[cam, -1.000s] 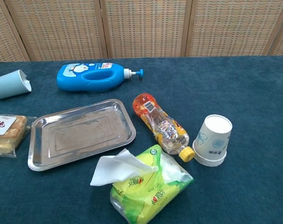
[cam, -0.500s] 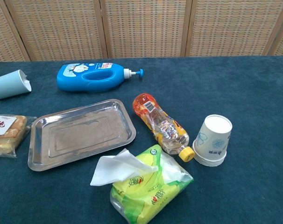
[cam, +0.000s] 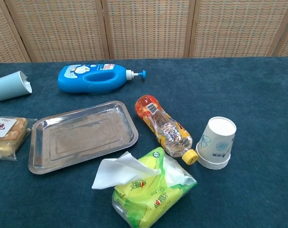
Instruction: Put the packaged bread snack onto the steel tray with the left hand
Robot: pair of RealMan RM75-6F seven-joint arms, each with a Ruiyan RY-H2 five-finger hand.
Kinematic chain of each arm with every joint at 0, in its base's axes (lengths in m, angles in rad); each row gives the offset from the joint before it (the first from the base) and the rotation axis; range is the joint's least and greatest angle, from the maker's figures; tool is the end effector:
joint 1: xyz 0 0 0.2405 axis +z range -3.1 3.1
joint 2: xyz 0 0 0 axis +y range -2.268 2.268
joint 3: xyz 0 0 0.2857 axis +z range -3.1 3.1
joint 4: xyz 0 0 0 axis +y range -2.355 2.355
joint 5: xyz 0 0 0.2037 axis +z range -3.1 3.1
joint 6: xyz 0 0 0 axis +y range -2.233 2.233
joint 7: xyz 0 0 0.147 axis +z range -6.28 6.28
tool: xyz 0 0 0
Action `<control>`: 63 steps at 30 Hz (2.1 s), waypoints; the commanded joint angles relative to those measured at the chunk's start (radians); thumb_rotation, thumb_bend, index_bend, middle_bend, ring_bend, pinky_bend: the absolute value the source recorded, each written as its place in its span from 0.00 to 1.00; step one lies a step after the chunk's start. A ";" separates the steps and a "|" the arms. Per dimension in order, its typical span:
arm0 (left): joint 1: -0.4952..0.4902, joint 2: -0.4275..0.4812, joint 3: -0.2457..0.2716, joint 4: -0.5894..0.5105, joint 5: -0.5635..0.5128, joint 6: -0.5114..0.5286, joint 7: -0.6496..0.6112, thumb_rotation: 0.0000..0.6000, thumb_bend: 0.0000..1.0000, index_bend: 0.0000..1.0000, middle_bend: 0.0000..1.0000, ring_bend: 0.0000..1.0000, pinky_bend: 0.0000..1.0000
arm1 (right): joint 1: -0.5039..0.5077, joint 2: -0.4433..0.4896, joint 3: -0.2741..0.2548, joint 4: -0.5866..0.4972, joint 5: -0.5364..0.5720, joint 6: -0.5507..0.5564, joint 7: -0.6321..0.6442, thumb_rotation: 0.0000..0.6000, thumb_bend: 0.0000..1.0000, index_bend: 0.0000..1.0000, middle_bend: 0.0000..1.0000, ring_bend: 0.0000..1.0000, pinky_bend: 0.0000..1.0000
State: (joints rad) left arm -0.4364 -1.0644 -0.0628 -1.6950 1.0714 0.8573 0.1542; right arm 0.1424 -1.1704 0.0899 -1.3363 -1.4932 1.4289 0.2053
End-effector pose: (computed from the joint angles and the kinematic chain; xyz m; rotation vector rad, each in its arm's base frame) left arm -0.3204 0.2779 0.1265 -1.6355 -1.2549 -0.5289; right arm -0.3726 -0.2190 0.1906 1.3840 -0.8688 0.9241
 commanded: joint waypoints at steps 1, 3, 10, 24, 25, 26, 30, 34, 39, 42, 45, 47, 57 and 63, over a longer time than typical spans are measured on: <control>-0.012 -0.019 0.004 0.014 -0.020 -0.007 0.014 1.00 0.29 0.00 0.00 0.00 0.00 | 0.001 -0.005 0.000 0.008 -0.003 0.003 0.006 1.00 0.18 0.00 0.00 0.00 0.00; -0.016 -0.025 0.006 0.019 -0.027 -0.008 0.021 1.00 0.25 0.00 0.00 0.00 0.00 | 0.001 -0.006 -0.001 0.010 -0.006 0.005 0.007 1.00 0.18 0.00 0.00 0.00 0.00; -0.033 -0.054 0.014 0.044 -0.059 -0.009 0.044 1.00 0.21 0.00 0.00 0.00 0.00 | 0.000 -0.013 -0.002 0.029 -0.008 0.009 0.025 1.00 0.18 0.00 0.00 0.00 0.00; -0.073 -0.147 0.019 0.182 -0.087 -0.082 0.013 1.00 0.24 0.00 0.00 0.00 0.00 | -0.014 -0.034 -0.015 0.079 -0.012 0.020 0.063 1.00 0.18 0.00 0.00 0.00 0.00; -0.075 -0.152 0.019 0.191 -0.083 -0.087 0.007 1.00 0.24 0.00 0.00 0.00 0.00 | -0.014 -0.035 -0.015 0.081 -0.012 0.017 0.064 1.00 0.18 0.00 0.00 0.00 0.00; -0.076 -0.155 0.019 0.196 -0.081 -0.089 0.003 1.00 0.24 0.00 0.00 0.00 0.00 | -0.013 -0.036 -0.015 0.082 -0.011 0.017 0.064 1.00 0.18 0.00 0.00 0.00 0.00; -0.081 -0.168 0.020 0.221 -0.069 -0.098 -0.015 1.00 0.25 0.00 0.00 0.00 0.00 | -0.012 -0.037 -0.016 0.085 -0.012 0.013 0.067 1.00 0.18 0.00 0.00 0.00 0.00; -0.083 -0.185 0.019 0.247 -0.060 -0.105 -0.035 1.00 0.27 0.00 0.00 0.00 0.03 | -0.010 -0.039 -0.017 0.080 -0.016 0.014 0.056 1.00 0.18 0.00 0.00 0.00 0.00; -0.083 -0.195 0.017 0.260 -0.045 -0.100 -0.055 1.00 0.35 0.09 0.02 0.00 0.14 | -0.008 -0.039 -0.019 0.078 -0.012 0.004 0.050 1.00 0.18 0.00 0.00 0.00 0.00; -0.074 -0.201 0.009 0.256 -0.017 -0.068 -0.077 1.00 0.39 0.19 0.10 0.01 0.20 | -0.007 -0.040 -0.019 0.079 -0.010 -0.002 0.052 1.00 0.18 0.00 0.00 0.00 0.00; -0.064 -0.204 0.007 0.257 0.015 -0.035 -0.092 1.00 0.41 0.28 0.18 0.06 0.25 | -0.007 -0.038 -0.020 0.079 -0.008 -0.004 0.053 1.00 0.18 0.00 0.00 0.00 0.00; -0.061 -0.203 0.006 0.255 0.022 -0.029 -0.101 1.00 0.41 0.31 0.21 0.08 0.27 | -0.008 -0.037 -0.020 0.078 -0.009 -0.001 0.056 1.00 0.18 0.00 0.00 0.00 0.00; -0.049 -0.180 0.005 0.222 0.063 0.005 -0.121 1.00 0.43 0.40 0.27 0.15 0.34 | -0.009 -0.040 -0.016 0.086 -0.001 -0.004 0.061 1.00 0.18 0.00 0.00 0.00 0.00; -0.038 -0.112 0.002 0.118 0.057 0.058 -0.064 1.00 0.43 0.40 0.27 0.15 0.33 | -0.004 -0.041 -0.009 0.102 0.010 -0.015 0.090 1.00 0.18 0.00 0.00 0.00 0.00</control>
State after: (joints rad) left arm -0.4799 -1.1972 -0.0591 -1.5520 1.1292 0.8964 0.0722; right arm 0.1376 -1.2112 0.0800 -1.2367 -1.4849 1.4153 0.2924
